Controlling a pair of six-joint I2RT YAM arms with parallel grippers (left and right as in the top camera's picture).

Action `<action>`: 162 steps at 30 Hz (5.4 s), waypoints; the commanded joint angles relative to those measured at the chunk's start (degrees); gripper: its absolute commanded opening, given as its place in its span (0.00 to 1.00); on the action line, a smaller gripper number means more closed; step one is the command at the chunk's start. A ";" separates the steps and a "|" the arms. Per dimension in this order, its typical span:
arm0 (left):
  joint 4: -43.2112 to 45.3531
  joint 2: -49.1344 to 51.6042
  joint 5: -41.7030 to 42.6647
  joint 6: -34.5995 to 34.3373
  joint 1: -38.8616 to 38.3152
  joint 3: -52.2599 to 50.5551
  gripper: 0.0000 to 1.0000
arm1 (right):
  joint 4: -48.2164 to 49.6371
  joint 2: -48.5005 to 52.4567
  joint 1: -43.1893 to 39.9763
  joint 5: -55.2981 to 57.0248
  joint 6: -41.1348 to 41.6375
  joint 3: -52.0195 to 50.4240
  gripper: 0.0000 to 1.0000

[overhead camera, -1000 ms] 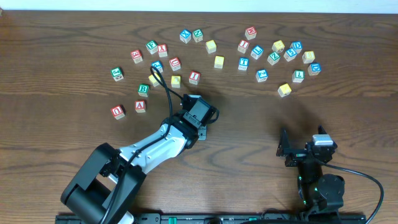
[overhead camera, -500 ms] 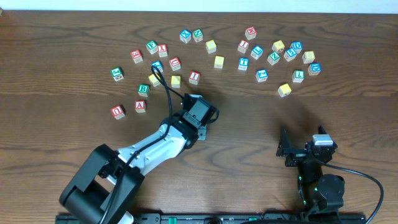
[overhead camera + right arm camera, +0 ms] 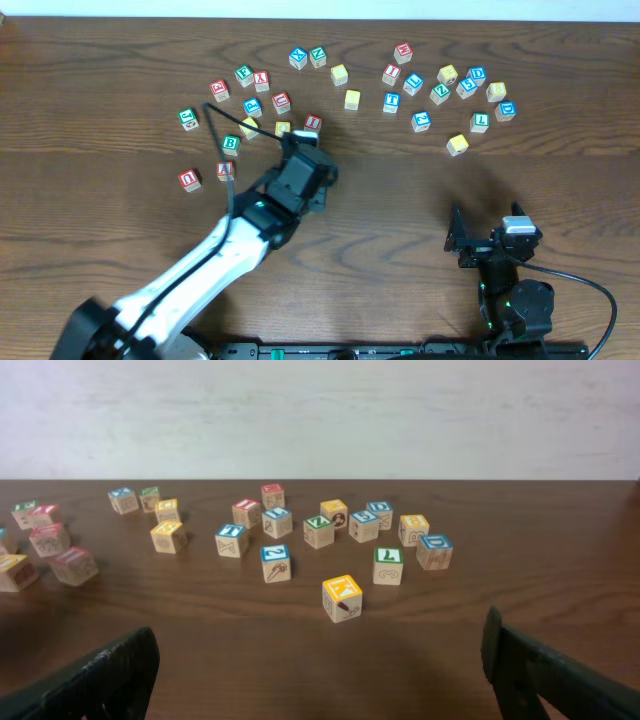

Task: Spell out ROBOT
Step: 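Move the left gripper left over the green B block, then lower the open left gripper down around the green B block, then close the left gripper on the green B block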

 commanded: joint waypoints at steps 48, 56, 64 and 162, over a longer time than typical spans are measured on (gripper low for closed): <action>-21.59 12.72 3.67 16.70 24.98 25.49 0.41 | -0.15 0.33 0.35 0.46 0.79 -0.07 0.99; -22.62 17.94 4.07 16.70 25.68 25.46 0.41 | -0.15 0.33 0.35 0.46 0.79 -0.07 0.99; -23.02 23.41 4.11 16.70 25.68 25.44 0.43 | -0.15 0.33 0.35 0.46 0.79 -0.07 0.99; -14.16 36.26 13.07 26.99 30.86 27.65 0.56 | -0.15 0.33 0.35 0.46 0.79 -0.07 0.99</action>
